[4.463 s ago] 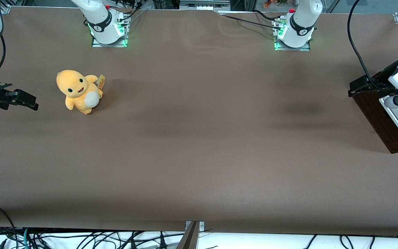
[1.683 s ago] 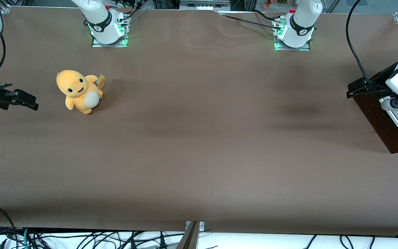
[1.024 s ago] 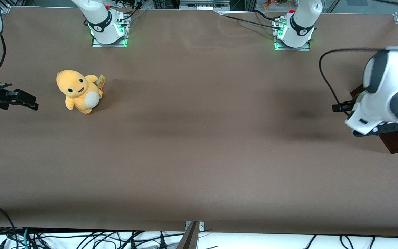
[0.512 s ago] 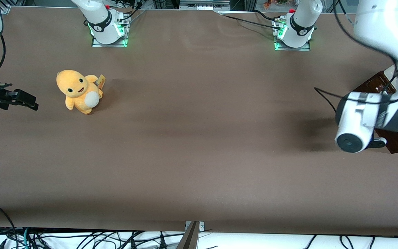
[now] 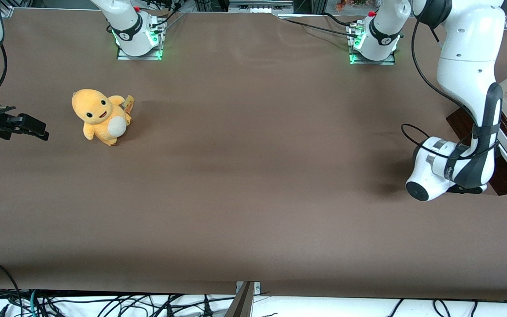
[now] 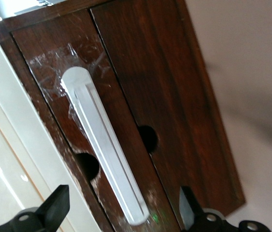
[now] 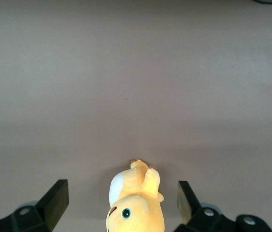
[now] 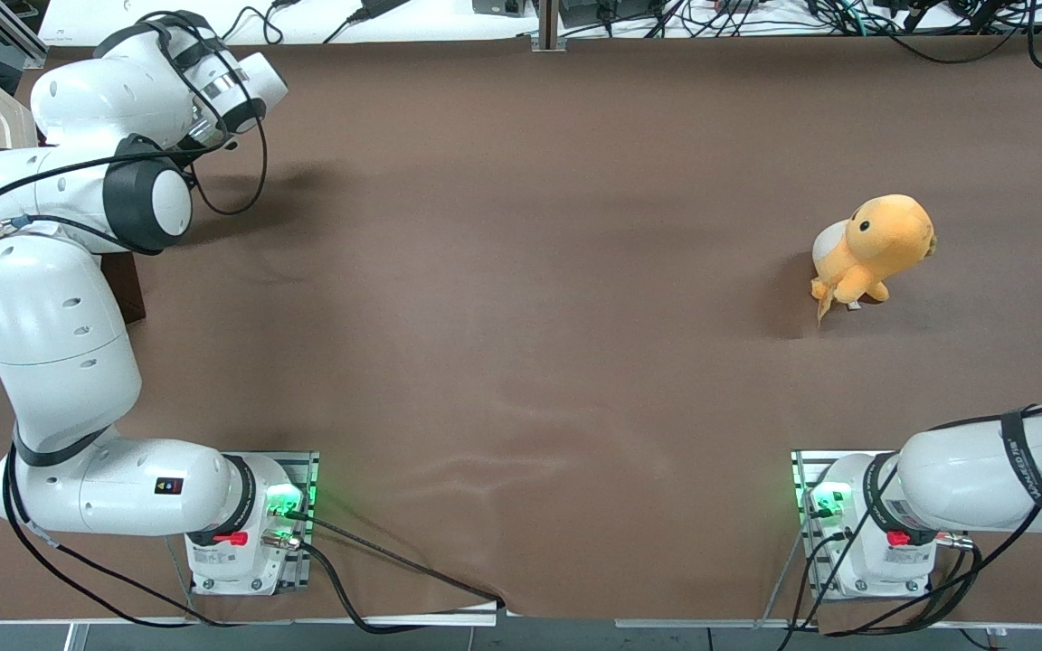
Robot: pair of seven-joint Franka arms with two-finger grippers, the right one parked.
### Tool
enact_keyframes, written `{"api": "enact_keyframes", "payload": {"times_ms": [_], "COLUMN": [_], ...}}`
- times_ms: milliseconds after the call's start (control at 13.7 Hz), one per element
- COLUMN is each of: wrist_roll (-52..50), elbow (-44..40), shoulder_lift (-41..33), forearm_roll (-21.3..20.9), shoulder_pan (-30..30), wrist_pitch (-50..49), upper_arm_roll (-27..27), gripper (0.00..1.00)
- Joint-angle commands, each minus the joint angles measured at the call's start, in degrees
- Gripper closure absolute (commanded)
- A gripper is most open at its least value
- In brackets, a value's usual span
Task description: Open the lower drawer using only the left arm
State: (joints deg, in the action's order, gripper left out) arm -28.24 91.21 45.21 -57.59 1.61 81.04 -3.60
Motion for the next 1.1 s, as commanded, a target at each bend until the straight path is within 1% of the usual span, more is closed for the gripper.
{"api": "enact_keyframes", "payload": {"times_ms": [0, 73, 220, 293, 366, 439, 512, 585, 732, 1024], "wrist_roll": [-0.85, -0.85, -0.94, -1.12, -1.99, -2.69, -3.14, -3.31, -2.71, -2.52], "elbow": [-0.86, -0.86, -1.21, -1.39, -1.47, -1.56, -1.65, -1.74, -1.83, -1.83], "shoulder_lift": [1.89, 2.42, 3.04, 3.30, 3.91, 4.53, 5.14, 5.76, 5.94, 5.94], "forearm_roll": [-4.44, -6.20, -8.93, -10.24, -11.04, -11.66, -11.92, -12.01, -12.01, -11.93], "shoulder_pan": [-0.81, -1.43, -3.09, -3.88, -4.07, -4.16, -4.07, -3.63, -3.19, -0.65], "wrist_pitch": [-0.97, -0.97, -0.62, -0.53, -0.53, -0.53, -0.53, -0.62, -0.62, -0.97], "upper_arm_roll": [0.26, 0.26, 0.26, 0.26, 0.26, 0.26, 0.34, 0.34, 0.34, 0.52], "gripper": [0.00, 0.02, 0.12, 0.21, 0.35, 0.51, 0.64, 0.71, 0.77, 0.83]}}
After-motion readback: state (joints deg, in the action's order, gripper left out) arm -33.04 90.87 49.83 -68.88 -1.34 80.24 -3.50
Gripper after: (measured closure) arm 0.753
